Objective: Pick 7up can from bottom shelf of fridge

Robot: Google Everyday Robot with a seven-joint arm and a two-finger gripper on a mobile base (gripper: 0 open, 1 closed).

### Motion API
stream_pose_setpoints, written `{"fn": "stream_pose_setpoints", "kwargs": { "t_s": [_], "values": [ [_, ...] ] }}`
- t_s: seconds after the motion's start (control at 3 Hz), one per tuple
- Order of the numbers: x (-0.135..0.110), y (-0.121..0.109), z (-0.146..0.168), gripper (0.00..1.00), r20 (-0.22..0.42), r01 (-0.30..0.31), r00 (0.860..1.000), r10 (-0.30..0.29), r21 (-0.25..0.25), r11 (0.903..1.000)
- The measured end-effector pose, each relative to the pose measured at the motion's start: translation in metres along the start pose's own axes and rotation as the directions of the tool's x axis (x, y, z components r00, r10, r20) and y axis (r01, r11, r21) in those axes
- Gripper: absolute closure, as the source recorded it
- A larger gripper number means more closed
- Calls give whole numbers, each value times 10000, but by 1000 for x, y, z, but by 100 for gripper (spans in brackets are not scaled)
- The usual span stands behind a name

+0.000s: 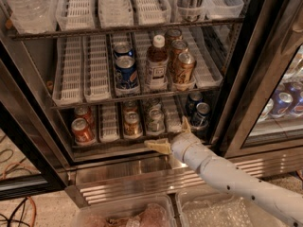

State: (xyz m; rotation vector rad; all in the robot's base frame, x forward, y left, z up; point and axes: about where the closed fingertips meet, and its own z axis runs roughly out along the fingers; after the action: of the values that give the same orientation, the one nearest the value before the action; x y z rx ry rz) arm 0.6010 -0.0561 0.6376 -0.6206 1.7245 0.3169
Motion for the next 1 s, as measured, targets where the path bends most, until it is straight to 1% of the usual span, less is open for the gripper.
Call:
{"fn": "stream_pose_setpoints", "kwargs": {
  "t_s": [0.33,0.67,1.0],
  "values": [
    [6,-9,33,0,201,-98,9998,86,598,9982],
    [5,-1,40,0,194,-80,9998,71,473,9988],
    [7,-3,44,0,319,-203,9993,189,451,9988]
  ]
}}
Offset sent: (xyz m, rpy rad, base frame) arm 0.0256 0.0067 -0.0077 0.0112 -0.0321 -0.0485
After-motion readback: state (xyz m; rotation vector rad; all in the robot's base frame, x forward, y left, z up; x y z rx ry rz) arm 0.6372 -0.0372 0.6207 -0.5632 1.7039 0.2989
